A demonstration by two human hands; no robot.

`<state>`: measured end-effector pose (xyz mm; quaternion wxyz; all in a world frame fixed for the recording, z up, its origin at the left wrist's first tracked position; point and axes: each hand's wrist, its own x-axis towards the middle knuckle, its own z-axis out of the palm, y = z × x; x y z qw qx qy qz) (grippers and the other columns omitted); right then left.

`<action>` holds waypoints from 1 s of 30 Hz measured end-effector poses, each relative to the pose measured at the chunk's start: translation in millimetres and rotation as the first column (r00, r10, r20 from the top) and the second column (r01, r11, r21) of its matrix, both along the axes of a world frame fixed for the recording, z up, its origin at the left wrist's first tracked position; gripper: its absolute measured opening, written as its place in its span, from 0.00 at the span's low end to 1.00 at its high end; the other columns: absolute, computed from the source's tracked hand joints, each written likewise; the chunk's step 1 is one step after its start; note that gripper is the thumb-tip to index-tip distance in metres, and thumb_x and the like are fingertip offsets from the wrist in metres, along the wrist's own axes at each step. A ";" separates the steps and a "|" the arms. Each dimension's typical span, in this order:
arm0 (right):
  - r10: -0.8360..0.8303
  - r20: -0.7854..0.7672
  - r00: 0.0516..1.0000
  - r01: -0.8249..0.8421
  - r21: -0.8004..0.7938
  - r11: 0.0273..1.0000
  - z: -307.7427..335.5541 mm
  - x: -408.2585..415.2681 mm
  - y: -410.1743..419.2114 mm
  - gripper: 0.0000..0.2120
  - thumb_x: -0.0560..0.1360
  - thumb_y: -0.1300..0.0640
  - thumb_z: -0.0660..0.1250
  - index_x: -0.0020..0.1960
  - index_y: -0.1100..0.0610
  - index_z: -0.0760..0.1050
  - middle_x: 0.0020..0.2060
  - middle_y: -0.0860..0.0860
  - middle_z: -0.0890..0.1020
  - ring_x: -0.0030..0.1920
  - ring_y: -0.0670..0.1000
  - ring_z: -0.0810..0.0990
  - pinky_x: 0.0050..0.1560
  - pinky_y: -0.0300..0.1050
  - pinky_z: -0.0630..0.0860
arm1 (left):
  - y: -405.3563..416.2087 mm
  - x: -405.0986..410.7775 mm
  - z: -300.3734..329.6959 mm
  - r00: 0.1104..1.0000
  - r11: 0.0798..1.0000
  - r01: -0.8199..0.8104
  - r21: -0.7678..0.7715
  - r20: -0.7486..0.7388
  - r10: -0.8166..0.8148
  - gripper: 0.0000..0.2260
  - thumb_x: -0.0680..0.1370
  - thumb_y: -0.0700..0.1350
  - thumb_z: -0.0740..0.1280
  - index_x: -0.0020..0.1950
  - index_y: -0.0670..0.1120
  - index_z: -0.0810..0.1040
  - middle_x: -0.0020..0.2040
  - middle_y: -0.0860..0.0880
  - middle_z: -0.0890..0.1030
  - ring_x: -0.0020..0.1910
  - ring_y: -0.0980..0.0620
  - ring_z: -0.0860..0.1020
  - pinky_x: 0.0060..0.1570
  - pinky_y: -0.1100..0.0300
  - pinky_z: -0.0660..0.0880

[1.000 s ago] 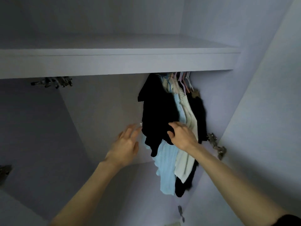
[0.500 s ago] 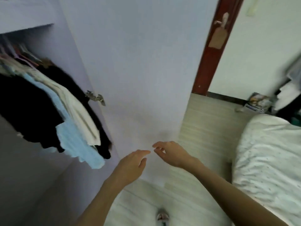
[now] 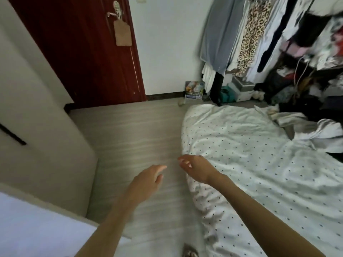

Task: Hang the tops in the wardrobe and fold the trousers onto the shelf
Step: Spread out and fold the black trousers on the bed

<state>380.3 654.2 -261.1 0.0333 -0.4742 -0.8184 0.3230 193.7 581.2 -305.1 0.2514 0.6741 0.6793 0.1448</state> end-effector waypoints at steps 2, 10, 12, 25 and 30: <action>-0.026 -0.008 1.000 0.026 -0.008 1.000 1.4 12.2 34.0 0.16 0.81 0.53 0.57 0.67 0.54 0.72 0.59 0.56 0.80 0.60 0.56 0.77 0.60 0.47 0.72 | 35.1 8.9 1.1 1.000 1.000 -0.007 0.014 0.024 0.007 0.17 0.81 0.44 0.59 0.70 0.49 0.70 0.67 0.51 0.73 0.66 0.53 0.71 0.66 0.58 0.66; -0.099 -0.020 0.995 0.097 -0.089 0.991 -7.7 25.2 191.5 0.17 0.81 0.52 0.58 0.68 0.54 0.71 0.58 0.54 0.81 0.60 0.53 0.77 0.61 0.45 0.71 | 198.5 2.6 1.9 0.999 1.000 0.011 -0.028 0.046 -0.009 0.17 0.81 0.44 0.59 0.70 0.48 0.70 0.67 0.50 0.74 0.66 0.52 0.72 0.65 0.59 0.66; -0.103 -0.006 0.995 0.102 -0.095 0.990 -13.9 16.6 233.8 0.17 0.81 0.52 0.58 0.68 0.54 0.71 0.58 0.53 0.80 0.60 0.53 0.76 0.62 0.46 0.71 | 242.8 -11.3 0.2 0.999 0.999 0.015 -0.040 0.053 -0.013 0.17 0.81 0.44 0.58 0.70 0.48 0.70 0.68 0.50 0.73 0.66 0.52 0.71 0.64 0.59 0.66; -0.452 -0.035 0.891 0.447 -0.101 0.889 -29.9 -43.4 547.9 0.17 0.80 0.54 0.59 0.68 0.56 0.71 0.59 0.53 0.80 0.60 0.51 0.77 0.60 0.41 0.70 | 622.9 -100.6 17.3 0.956 0.952 0.293 -0.085 0.015 -0.293 0.17 0.82 0.45 0.55 0.72 0.49 0.67 0.69 0.51 0.72 0.66 0.53 0.71 0.60 0.66 0.63; -0.584 -0.022 0.811 0.582 -0.064 0.811 -31.6 -30.8 643.6 0.17 0.80 0.53 0.59 0.67 0.56 0.72 0.58 0.54 0.81 0.59 0.52 0.78 0.60 0.44 0.72 | 750.6 -76.3 11.8 0.882 0.878 0.471 -0.083 0.041 -0.470 0.16 0.82 0.43 0.56 0.70 0.45 0.69 0.67 0.47 0.74 0.65 0.51 0.73 0.63 0.60 0.66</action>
